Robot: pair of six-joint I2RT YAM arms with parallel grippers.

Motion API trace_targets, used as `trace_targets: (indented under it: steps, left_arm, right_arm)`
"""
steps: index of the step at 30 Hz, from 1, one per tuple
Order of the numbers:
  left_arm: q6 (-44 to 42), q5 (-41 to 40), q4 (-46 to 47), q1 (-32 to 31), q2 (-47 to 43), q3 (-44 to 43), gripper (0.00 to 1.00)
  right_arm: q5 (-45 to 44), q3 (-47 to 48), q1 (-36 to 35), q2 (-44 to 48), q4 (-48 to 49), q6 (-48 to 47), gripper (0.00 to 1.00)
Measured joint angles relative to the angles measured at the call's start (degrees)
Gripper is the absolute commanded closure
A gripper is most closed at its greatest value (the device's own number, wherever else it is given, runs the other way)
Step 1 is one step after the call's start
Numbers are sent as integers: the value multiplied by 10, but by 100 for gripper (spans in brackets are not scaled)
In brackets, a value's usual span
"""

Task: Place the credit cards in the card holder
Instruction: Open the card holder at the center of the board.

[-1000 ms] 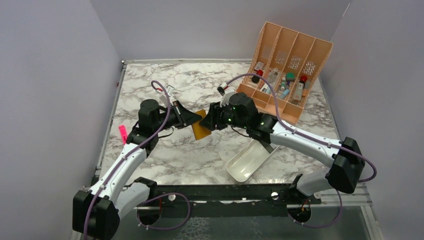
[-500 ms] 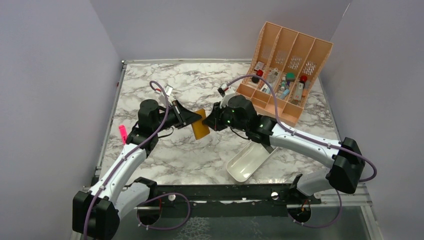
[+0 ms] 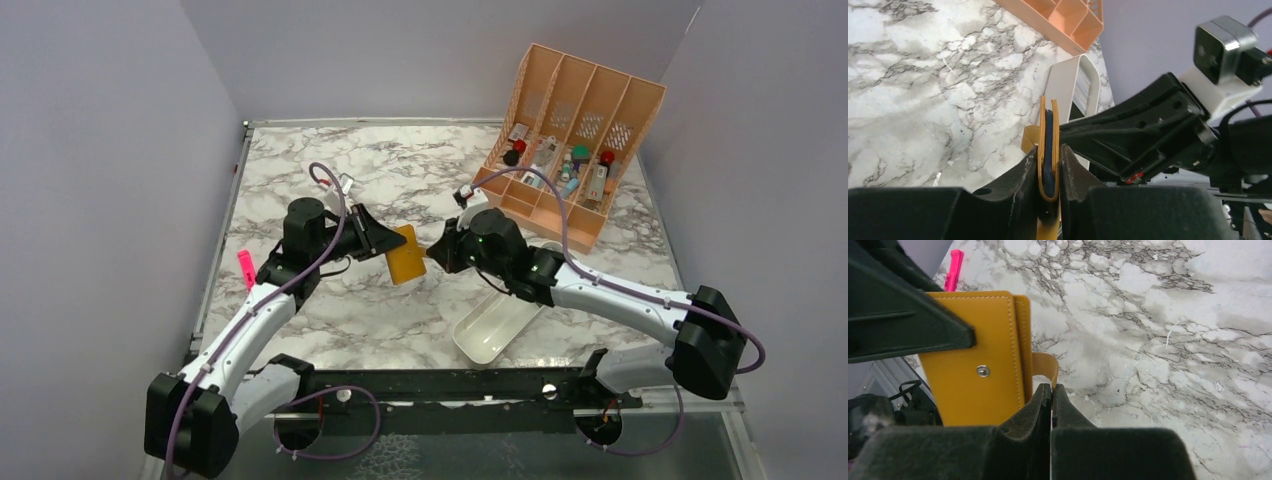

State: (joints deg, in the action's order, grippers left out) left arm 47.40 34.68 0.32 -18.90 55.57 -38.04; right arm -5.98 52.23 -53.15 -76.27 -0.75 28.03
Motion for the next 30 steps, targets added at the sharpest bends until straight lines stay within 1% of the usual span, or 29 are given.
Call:
trace_targets:
  steps: [1,5,8,13,15,18,21,23,27,30]
  left_arm:
    - [-6,-2,0,0,7,0,69]
    - [-26,-14,0,0,56,4,64]
    - [-42,-27,-10,0,108,4,58]
    - [-82,-73,-80,0,213,-28,50]
    - [-100,-99,-109,0,231,-47,42]
    - [-121,-146,-144,0,229,-67,34]
    - [-133,-190,-168,0,216,-74,31]
    - [-137,-208,-180,1,206,-74,31]
    - [-139,-207,-193,1,195,-74,31]
    - [-137,-183,-187,1,189,-69,31]
  right_arm:
    - [6,-6,0,3,9,0,99]
    - [30,-33,0,1,41,0,99]
    - [50,-45,3,-19,59,2,99]
    - [69,-45,8,-83,80,5,99]
    - [74,-45,11,-102,86,9,99]
    - [83,-45,14,-123,92,15,99]
    - [89,-45,15,-129,93,20,99]
    - [93,-45,15,-129,95,22,99]
    - [109,-45,15,-125,97,31,99]
    - [125,-45,15,-118,104,40,99]
